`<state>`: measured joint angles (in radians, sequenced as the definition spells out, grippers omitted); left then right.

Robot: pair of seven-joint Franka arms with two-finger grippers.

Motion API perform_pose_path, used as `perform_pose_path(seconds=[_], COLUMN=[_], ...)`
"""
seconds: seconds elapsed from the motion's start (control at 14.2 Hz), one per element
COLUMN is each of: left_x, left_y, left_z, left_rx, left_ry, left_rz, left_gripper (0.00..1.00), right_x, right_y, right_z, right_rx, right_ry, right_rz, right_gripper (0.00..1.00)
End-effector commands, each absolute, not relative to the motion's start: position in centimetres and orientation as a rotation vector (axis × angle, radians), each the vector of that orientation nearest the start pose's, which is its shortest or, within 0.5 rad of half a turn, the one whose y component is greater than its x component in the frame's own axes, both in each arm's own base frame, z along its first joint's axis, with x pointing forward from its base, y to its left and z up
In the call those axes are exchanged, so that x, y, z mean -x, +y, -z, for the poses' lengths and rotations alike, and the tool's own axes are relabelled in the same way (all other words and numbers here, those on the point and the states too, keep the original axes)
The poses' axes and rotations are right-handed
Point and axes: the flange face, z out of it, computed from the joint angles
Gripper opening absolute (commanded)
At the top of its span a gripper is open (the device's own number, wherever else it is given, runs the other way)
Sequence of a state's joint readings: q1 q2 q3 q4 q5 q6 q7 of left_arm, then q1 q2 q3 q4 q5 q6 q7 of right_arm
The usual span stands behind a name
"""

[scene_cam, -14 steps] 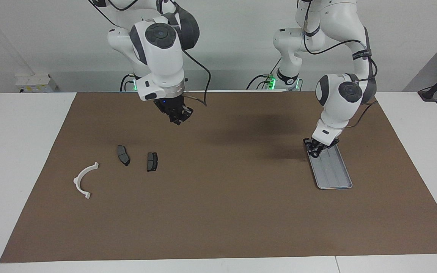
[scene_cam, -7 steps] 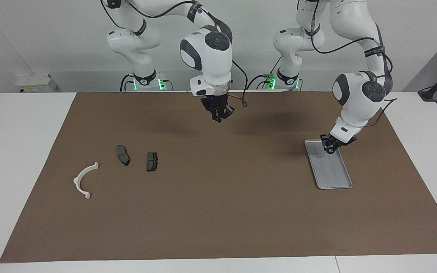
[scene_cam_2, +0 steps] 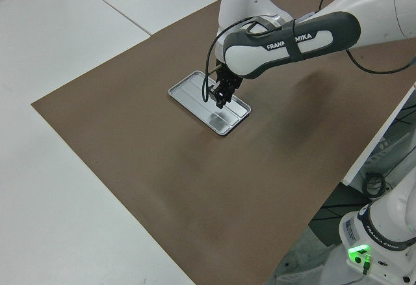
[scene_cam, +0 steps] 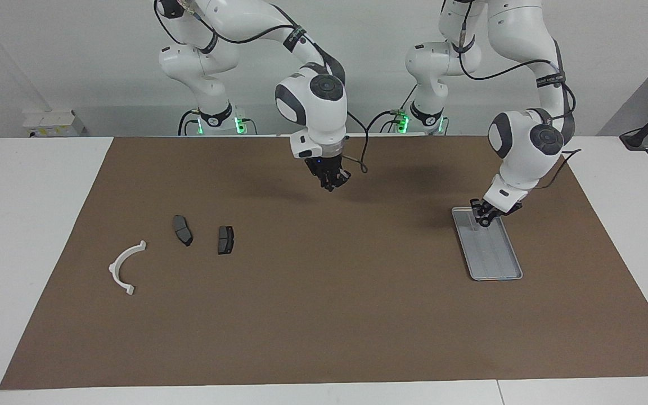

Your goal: Pick bearing gear from pile to tray

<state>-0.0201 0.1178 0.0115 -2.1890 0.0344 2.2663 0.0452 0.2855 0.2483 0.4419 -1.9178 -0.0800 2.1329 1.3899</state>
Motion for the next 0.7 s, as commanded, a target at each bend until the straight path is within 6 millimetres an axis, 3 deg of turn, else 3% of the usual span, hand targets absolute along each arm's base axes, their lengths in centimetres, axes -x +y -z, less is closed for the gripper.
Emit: perform_pose_path(seconds=[0.0, 0.14, 0.42, 0.63], left_x=[-53.6, -53.7, -53.7, -53.7], left_y=[-0.6, -0.7, -0.7, -0.7], left_z=[-32.3, -31.6, -30.9, -30.4], left_rx=[3.132, 3.133, 3.133, 3.133], left_ry=[0.128, 0.131, 0.134, 0.136], left_rz=[-0.024, -0.020, -0.020, -0.019], left_gripper=[0.00, 0.00, 0.00, 0.00], right_x=[-45.9, -45.0, -45.5, -45.5], right_y=[38.9, 40.6, 41.6, 41.6], right_z=[-35.4, -33.1, -28.3, -27.9], right_rx=[2.993, 3.015, 3.013, 3.010], right_ry=[0.972, 0.948, 0.984, 0.987], right_rz=[-0.027, -0.030, 0.051, 0.048], right_gripper=[0.00, 0.00, 0.00, 0.00])
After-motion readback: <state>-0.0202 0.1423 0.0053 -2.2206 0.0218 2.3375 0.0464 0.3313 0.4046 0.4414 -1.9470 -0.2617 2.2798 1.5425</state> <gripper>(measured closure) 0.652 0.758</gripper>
